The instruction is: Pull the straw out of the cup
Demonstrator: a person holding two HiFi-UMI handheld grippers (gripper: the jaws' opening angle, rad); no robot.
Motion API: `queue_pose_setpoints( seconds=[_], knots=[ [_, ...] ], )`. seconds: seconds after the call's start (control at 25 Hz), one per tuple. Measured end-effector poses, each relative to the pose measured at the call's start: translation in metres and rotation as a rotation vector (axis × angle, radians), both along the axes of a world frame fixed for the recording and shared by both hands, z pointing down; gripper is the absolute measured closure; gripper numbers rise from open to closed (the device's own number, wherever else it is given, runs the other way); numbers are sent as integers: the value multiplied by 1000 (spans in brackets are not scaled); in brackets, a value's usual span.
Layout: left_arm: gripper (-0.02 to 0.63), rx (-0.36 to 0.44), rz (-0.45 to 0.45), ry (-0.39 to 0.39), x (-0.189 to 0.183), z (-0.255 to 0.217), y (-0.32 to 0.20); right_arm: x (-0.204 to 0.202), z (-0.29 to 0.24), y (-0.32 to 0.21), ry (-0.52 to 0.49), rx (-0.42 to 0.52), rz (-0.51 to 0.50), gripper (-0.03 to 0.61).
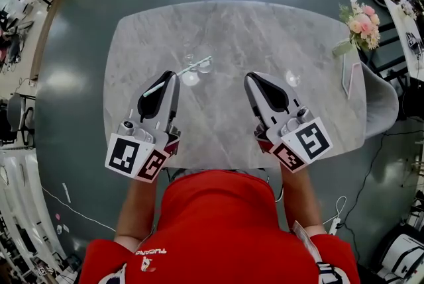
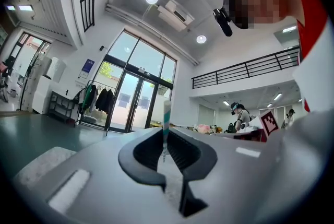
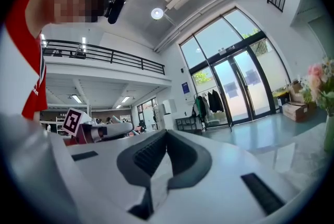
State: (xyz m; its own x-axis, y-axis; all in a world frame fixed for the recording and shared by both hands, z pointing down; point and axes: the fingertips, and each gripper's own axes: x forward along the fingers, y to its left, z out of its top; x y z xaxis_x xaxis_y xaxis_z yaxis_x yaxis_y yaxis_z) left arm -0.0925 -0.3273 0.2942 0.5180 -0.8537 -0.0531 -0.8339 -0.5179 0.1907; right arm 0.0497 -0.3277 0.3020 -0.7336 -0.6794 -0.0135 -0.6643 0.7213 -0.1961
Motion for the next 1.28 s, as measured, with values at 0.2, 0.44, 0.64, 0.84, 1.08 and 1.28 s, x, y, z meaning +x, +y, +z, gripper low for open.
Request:
queue_pose_setpoints(
  seconds=[0.2, 0.44, 0.64, 0.84, 1.08, 1.28],
  knots=[
    [586, 25, 12, -4, 3, -10, 10, 3, 2, 7, -8, -7, 3, 577],
    [587, 31, 19, 10, 4, -14, 15, 4, -1, 12, -6, 4, 13, 577],
    [588, 25, 17, 16, 4, -13, 15, 6, -2, 12, 10, 6, 19, 578],
    [587, 21, 12, 20, 4, -10, 13, 6, 2, 13, 20, 1, 14, 578],
    [588, 24, 5, 23, 3, -12, 13, 6, 1, 14, 21, 5, 10, 578],
    [588, 22, 0, 27, 0, -10, 12, 6, 1, 13, 20, 6, 15, 578]
  ],
)
